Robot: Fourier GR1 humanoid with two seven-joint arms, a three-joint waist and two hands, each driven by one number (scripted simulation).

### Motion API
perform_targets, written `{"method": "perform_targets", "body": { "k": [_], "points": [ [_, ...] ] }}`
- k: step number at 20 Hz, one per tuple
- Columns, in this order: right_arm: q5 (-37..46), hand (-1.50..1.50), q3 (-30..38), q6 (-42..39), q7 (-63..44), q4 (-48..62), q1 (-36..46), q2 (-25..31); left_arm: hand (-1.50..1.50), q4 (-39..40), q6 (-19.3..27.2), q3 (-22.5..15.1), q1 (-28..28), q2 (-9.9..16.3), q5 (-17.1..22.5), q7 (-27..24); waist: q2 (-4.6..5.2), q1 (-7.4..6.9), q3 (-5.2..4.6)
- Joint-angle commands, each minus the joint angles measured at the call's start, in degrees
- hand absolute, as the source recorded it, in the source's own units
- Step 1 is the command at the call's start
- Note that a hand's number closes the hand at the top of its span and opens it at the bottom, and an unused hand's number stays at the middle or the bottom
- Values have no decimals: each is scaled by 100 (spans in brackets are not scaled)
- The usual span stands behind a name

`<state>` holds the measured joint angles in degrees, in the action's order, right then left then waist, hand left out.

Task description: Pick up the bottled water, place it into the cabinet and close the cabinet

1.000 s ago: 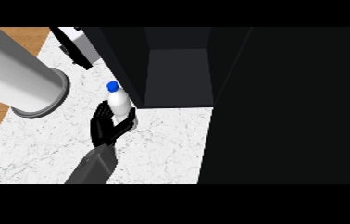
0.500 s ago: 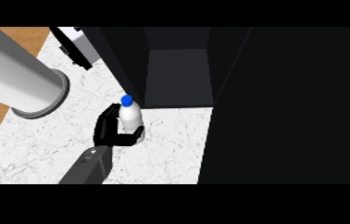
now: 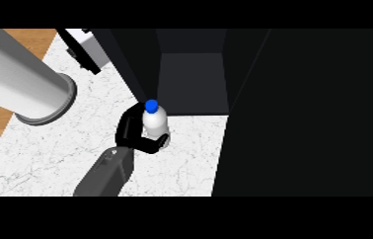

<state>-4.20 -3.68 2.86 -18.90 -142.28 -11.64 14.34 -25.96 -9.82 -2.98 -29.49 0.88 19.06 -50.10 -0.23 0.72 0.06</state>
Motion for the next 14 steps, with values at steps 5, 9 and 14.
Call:
{"method": "perform_targets", "body": {
  "k": [5,9,14],
  "points": [
    [-1470,-150,1056,-500,-85,-321,-173,82,150,-732,331,-736,-135,-81,877,714,-12,119,-2],
    [-1612,-150,1340,-722,200,-106,-405,-36,150,-1028,739,-737,-509,-77,1052,1105,-43,198,10],
    [-1780,-150,1640,-1011,430,362,-212,12,150,-1331,1170,-1268,-478,-74,1327,1210,-35,252,5]
  ]
}}
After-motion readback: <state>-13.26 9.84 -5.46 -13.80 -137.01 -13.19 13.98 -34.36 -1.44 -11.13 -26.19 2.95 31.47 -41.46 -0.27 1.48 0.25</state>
